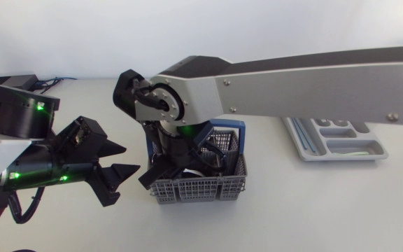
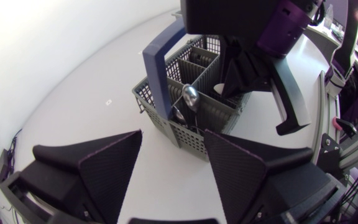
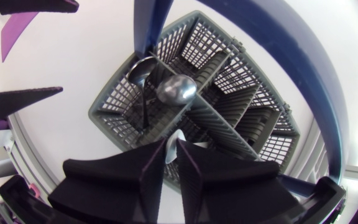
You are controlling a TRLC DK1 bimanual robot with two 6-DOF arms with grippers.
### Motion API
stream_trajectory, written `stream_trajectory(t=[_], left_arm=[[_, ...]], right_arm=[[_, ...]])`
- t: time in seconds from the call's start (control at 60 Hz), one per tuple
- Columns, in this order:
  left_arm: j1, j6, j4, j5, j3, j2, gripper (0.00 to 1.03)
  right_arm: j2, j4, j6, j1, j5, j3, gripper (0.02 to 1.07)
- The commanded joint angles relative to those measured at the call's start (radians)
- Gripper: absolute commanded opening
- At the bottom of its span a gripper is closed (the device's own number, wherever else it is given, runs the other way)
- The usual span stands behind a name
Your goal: Unload the cutlery basket into the drawer organizer.
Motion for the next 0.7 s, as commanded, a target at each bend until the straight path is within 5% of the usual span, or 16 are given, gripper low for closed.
stream_trajectory(t=[0.0,0.317,0.533,0.683], left_arm=[[-0.01,0.02,0.005,0.005,-0.019,-0.014,0.7],[-0.033,0.014,0.005,0.004,-0.008,-0.014,0.7],[-0.031,0.014,0.005,0.002,-0.005,-0.009,0.7],[-0.031,0.014,0.007,0.002,-0.007,-0.002,0.7]], right_arm=[[-0.033,-0.023,0.019,0.004,0.015,-0.018,0.15],[-0.14,-0.024,-0.021,-0.045,-0.011,-0.073,0.14],[-0.269,-0.029,-0.05,-0.105,-0.157,-0.093,0.14],[-0.379,-0.044,-0.07,-0.18,-0.349,-0.106,0.14]])
